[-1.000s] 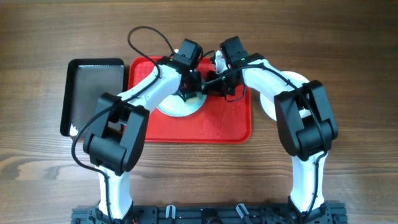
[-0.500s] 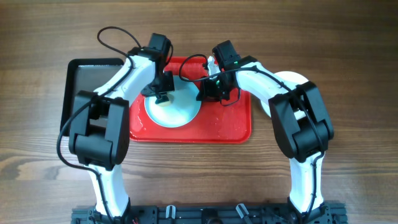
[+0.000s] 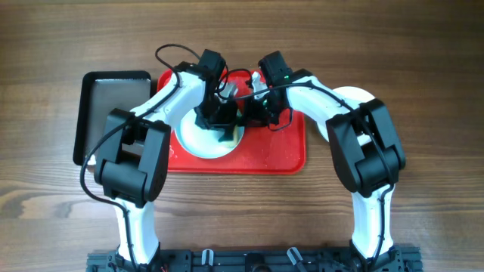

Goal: Clean dirty plates on tray and stack at the side
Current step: 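Scrub the last plate with the sponge while the right gripper holds its rim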

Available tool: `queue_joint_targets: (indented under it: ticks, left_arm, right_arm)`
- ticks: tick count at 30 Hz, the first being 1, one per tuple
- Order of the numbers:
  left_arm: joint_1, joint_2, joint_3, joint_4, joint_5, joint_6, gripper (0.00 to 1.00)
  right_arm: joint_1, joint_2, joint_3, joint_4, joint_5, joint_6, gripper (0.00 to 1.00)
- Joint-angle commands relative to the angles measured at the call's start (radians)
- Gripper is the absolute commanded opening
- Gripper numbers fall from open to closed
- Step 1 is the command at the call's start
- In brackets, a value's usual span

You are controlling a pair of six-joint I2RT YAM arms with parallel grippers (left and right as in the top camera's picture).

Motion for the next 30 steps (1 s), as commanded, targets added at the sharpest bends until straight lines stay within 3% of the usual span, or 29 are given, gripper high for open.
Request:
queue_joint_targets:
  ticks: [1,7,12,16,18,21,25,30]
  left_arm:
    - [0.069,0.026,-0.033,-0.083,-0.364,-0.080,0.04]
    - [0.151,0.026,-0.033,-0.109,-0.702,-0.312,0.04]
    - [0.157,0.025,-0.033,0.000,-0.766,-0.354,0.04]
    - [0.145,0.026,-0.033,0.143,-0.523,-0.277,0.04]
    - [0.145,0.026,-0.033,0.230,-0.247,-0.167,0.04]
    - [0.144,0.026,-0.033,0.320,0.057,-0.071,0.04]
    - [0.133,0.026,-0.033,0.330,0.169,-0.048,0.04]
    - [0.104,0.026,-0.033,0.202,0.262,0.134,0.04]
  right_arm:
    - [-0.014,0.016,-0.008,0.016,0.025,-0.006,0.04]
    - [-0.014,0.016,-0.008,0.016,0.026,-0.007,0.04]
    - [-0.014,0.016,-0.008,0.016,0.036,-0.006,0.04]
    - [-0.014,0.016,-0.008,0.016,0.036,-0.006,0.04]
    - [-0.014,0.016,-0.008,0.016,0.036,-0.006,0.04]
    - [-0.014,0.016,-0.008,0.016,0.036,-0.008,0.04]
    - [-0.014,0.016,-0.008,0.014,0.036,-0.011,0.04]
    - [-0.014,0.016,-0.008,0.013,0.035,-0.013,0.04]
